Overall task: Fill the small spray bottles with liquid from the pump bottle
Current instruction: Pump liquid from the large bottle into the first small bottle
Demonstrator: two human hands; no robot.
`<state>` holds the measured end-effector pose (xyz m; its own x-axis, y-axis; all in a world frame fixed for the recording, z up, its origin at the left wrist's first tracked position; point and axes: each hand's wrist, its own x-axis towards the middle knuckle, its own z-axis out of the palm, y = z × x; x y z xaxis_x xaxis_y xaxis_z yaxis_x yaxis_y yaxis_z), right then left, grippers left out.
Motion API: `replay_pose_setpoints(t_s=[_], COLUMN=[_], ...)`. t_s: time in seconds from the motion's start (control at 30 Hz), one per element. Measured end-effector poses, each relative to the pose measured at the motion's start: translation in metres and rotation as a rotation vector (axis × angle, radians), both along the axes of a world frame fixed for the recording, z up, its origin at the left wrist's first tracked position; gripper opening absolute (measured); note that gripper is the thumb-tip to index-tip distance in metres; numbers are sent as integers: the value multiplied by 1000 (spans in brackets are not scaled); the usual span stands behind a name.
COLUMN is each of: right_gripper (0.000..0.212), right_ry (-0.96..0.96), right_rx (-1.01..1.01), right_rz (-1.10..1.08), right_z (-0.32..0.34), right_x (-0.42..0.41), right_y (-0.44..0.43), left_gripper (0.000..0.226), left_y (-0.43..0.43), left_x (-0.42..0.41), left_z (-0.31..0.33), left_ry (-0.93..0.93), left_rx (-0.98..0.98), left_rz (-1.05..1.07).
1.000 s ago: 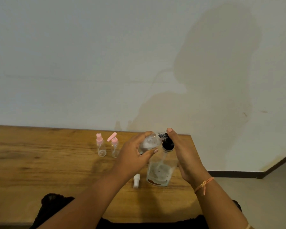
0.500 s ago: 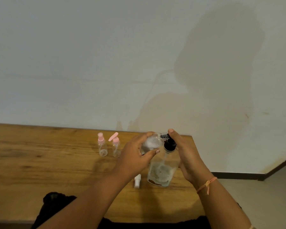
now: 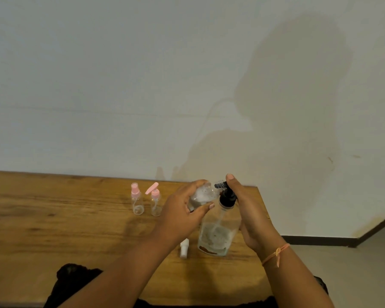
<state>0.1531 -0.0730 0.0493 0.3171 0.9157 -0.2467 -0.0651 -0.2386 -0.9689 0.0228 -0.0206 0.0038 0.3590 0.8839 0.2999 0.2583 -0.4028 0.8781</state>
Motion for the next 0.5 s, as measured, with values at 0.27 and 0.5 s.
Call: replay_pose_setpoints(t_s=[0.27, 0.5], right_gripper=[27, 50], right_ry=[-81, -38], right_rx=[18, 30], right_rz=[-12, 32], right_z=[0, -2], right_x=[-3, 1], right_y=[1, 2], left_gripper=[49, 51], left_y=[0, -1], left_x=[0, 2], left_z=[-3, 1], left_ry=[23, -31], left_rx=[-10, 13], left_rz=[-4, 7])
